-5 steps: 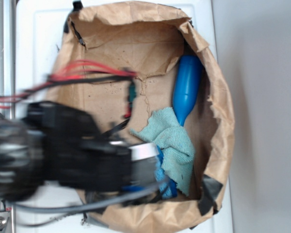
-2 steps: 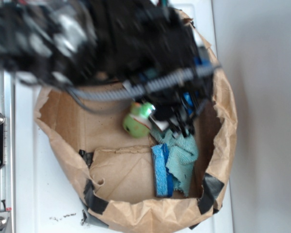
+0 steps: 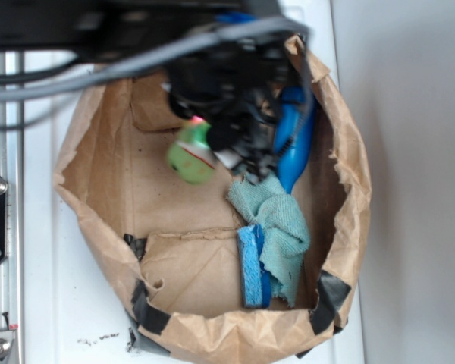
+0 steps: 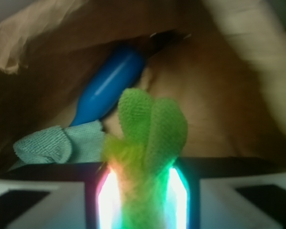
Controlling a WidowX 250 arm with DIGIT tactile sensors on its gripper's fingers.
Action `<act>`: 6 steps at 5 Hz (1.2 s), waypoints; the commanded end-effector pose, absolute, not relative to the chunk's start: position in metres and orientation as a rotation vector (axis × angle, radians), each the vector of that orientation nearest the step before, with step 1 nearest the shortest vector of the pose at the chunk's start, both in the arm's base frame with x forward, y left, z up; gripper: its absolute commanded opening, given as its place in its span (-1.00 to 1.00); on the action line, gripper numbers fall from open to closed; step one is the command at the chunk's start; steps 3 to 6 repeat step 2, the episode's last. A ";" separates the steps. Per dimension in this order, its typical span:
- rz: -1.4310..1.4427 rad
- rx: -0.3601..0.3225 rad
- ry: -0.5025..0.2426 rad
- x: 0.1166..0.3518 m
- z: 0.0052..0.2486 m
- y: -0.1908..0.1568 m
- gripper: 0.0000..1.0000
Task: Grab the green animal.
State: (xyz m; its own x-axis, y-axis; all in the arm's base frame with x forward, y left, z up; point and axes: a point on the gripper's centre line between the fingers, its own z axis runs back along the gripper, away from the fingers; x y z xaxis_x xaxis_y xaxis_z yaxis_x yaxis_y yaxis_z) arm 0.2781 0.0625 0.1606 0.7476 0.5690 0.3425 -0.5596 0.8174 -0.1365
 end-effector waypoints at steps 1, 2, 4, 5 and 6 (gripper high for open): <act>0.571 0.057 -0.521 0.258 0.222 0.045 -1.00; 0.560 0.053 -0.561 0.251 0.221 0.045 -1.00; 0.560 0.053 -0.561 0.251 0.221 0.045 -1.00; 0.560 0.053 -0.561 0.251 0.221 0.045 -1.00; 0.560 0.053 -0.561 0.251 0.221 0.045 -1.00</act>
